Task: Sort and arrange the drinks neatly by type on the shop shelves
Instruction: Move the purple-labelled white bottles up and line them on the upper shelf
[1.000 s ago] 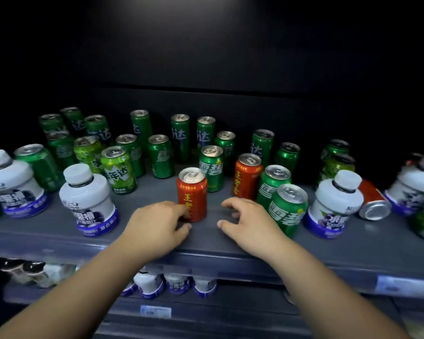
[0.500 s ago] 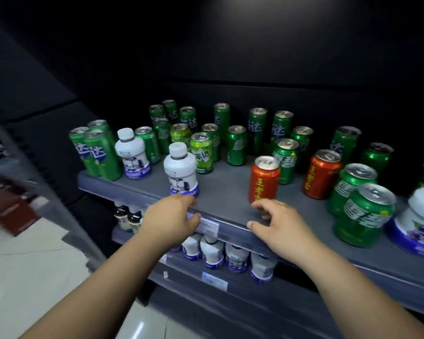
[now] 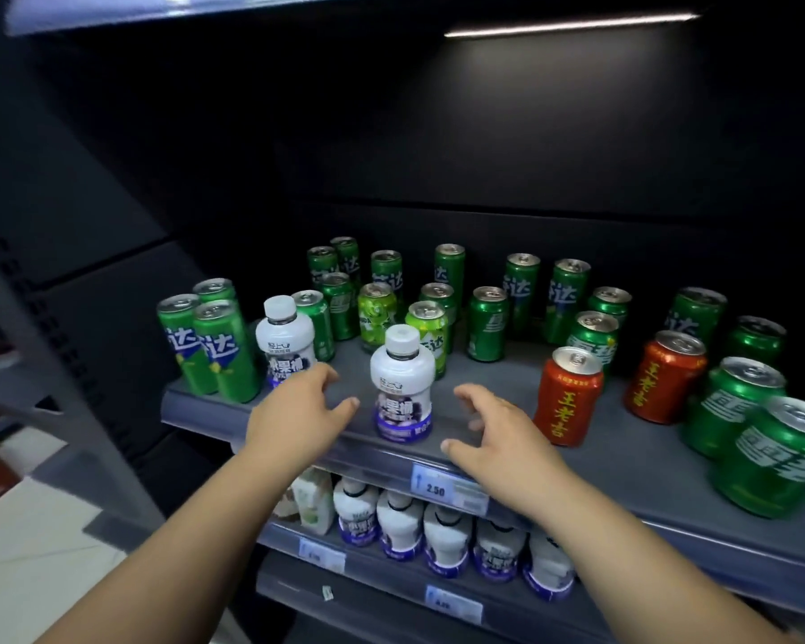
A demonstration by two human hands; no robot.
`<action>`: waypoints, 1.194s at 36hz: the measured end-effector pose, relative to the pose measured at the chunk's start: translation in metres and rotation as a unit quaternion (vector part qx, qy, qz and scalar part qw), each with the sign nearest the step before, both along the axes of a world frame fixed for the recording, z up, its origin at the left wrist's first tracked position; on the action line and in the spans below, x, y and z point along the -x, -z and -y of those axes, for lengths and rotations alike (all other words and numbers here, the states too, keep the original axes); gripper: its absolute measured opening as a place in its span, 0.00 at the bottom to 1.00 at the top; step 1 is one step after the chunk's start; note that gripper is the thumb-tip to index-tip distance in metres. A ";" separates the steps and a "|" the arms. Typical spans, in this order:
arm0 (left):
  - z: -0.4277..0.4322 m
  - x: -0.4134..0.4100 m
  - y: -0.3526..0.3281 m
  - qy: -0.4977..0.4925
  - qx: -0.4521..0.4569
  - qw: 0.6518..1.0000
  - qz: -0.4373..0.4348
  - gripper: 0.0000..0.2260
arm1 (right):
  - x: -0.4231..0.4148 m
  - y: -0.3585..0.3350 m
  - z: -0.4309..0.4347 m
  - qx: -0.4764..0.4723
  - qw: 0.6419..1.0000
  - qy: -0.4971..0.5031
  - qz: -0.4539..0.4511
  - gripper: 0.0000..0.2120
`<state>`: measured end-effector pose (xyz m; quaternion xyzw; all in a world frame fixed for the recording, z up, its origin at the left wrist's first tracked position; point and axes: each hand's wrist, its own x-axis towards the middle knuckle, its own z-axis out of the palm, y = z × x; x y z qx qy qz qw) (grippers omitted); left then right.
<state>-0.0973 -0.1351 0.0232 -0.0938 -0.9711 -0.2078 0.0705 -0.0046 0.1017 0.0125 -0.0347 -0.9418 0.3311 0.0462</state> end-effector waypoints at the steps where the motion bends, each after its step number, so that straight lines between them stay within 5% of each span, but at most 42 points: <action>1: 0.008 0.006 0.003 -0.006 -0.015 1.000 0.000 0.23 | 0.005 0.000 0.008 0.010 1.000 0.006 -0.004 0.36; 8: 0.051 0.052 0.020 -0.046 -0.191 0.980 -0.015 0.29 | 0.040 0.009 0.053 0.111 0.990 0.045 -0.070 0.47; 13: 0.049 0.076 0.024 -0.013 -0.287 0.958 -0.012 0.34 | 0.062 0.020 0.067 0.217 0.967 0.092 -0.100 0.43; 24: 0.028 0.103 0.046 0.018 -0.283 0.959 0.016 0.36 | 0.060 0.024 0.051 0.166 0.972 0.138 -0.094 0.41; 35: -0.004 0.093 0.046 0.083 -0.262 0.961 0.034 0.27 | 0.051 0.038 0.033 0.161 0.956 0.205 -0.137 0.43; 43: -0.008 0.088 0.045 0.230 -0.231 0.941 0.089 0.37 | 0.056 0.041 0.035 0.149 0.955 0.212 -0.143 0.48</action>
